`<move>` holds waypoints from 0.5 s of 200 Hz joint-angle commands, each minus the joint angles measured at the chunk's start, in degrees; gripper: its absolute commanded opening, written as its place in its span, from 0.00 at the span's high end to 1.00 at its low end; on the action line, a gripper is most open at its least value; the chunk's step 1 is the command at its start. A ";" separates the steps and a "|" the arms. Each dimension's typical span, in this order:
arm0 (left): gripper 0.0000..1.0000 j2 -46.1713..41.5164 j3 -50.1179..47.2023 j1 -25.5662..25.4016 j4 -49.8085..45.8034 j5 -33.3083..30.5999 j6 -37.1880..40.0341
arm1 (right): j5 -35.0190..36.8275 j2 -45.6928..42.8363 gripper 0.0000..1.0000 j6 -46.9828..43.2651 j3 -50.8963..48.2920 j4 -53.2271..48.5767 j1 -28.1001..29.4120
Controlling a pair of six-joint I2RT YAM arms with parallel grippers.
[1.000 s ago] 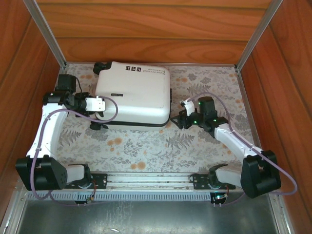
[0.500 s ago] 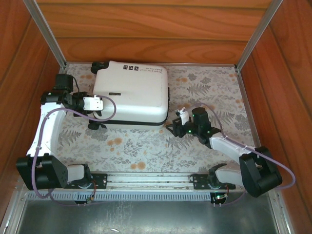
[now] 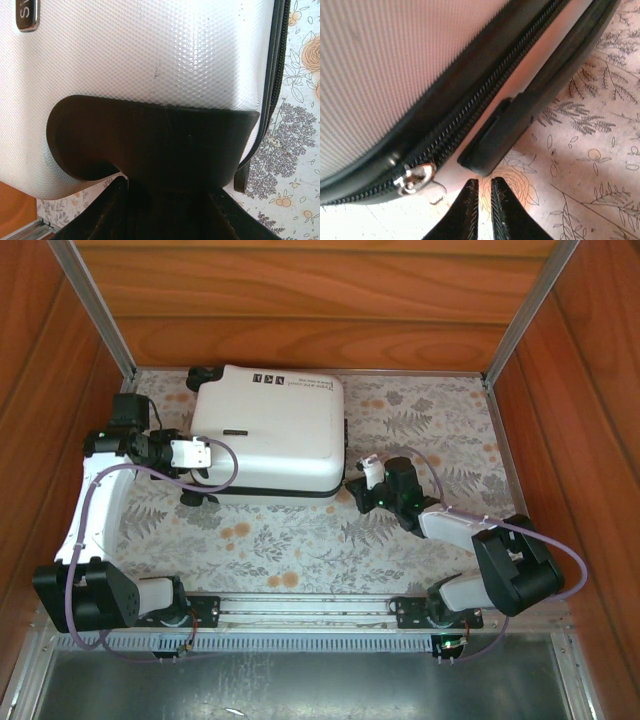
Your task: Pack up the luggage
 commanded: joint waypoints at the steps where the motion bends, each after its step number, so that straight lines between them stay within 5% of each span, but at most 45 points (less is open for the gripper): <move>1: 1.00 2.09 -2.90 1.06 1.35 -2.96 -1.31 | 0.49 -0.99 0.85 -0.29 1.40 0.71 0.60; 51: 1.00 1.99 -3.17 0.89 1.53 -2.72 -1.38 | 0.77 -7.66 0.58 0.12 -2.10 -4.58 0.77; 100: 1.00 1.39 -3.61 0.63 1.53 -2.41 -1.90 | -1.28 -8.95 0.54 -1.05 -1.36 -6.83 1.19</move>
